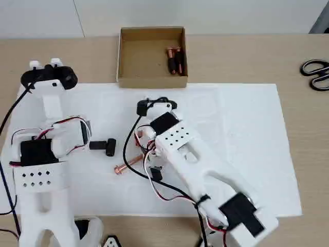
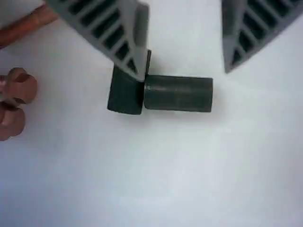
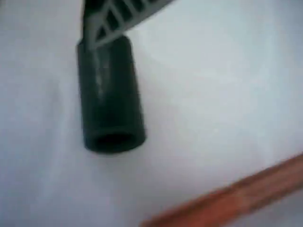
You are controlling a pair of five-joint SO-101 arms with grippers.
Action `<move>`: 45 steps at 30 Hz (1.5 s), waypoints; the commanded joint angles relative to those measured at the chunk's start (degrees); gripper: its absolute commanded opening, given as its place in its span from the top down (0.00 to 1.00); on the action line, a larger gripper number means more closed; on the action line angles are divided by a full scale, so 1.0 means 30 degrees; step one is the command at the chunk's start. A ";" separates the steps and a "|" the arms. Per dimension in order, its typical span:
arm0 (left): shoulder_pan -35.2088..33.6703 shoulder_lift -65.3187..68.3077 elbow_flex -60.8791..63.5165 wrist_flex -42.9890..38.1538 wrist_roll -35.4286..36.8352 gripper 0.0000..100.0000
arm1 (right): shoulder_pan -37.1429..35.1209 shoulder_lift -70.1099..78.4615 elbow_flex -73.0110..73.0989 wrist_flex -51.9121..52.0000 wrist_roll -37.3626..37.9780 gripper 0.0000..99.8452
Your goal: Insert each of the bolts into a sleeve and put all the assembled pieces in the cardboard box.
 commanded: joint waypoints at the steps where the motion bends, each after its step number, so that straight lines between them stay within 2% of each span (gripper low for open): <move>1: 0.0000 -0.0029 -0.0103 -0.0147 0.0117 0.89 | 0.0073 0.0571 -0.0088 -0.0220 -0.0762 0.72; 6: 0.0059 -0.0029 -0.0103 -0.0205 0.0117 0.89 | -0.0073 0.1158 -0.0088 -0.1011 -0.1114 0.71; 13: 0.0059 -0.0029 -0.0073 -0.0176 0.0117 0.89 | -0.1744 0.1187 -0.0117 -0.1568 -0.1026 0.71; 28: 0.0088 -0.0029 -0.0073 -0.0117 0.0117 0.89 | -0.1802 0.1451 0.0000 -0.2271 -0.0996 0.71; 40: 0.0088 -0.0029 -0.0073 -0.0117 0.0117 0.89 | -0.2212 0.4498 -0.0117 -0.2945 -0.0996 0.71; 42: 0.0088 -0.0029 -0.0073 -0.0117 0.0117 0.89 | -0.2212 0.4498 -0.0147 -0.3062 -0.0967 0.74; 45: 0.0088 -0.0029 -0.0073 -0.0117 0.0117 0.89 | -0.2095 0.4498 -0.0440 -0.2886 -0.0733 0.87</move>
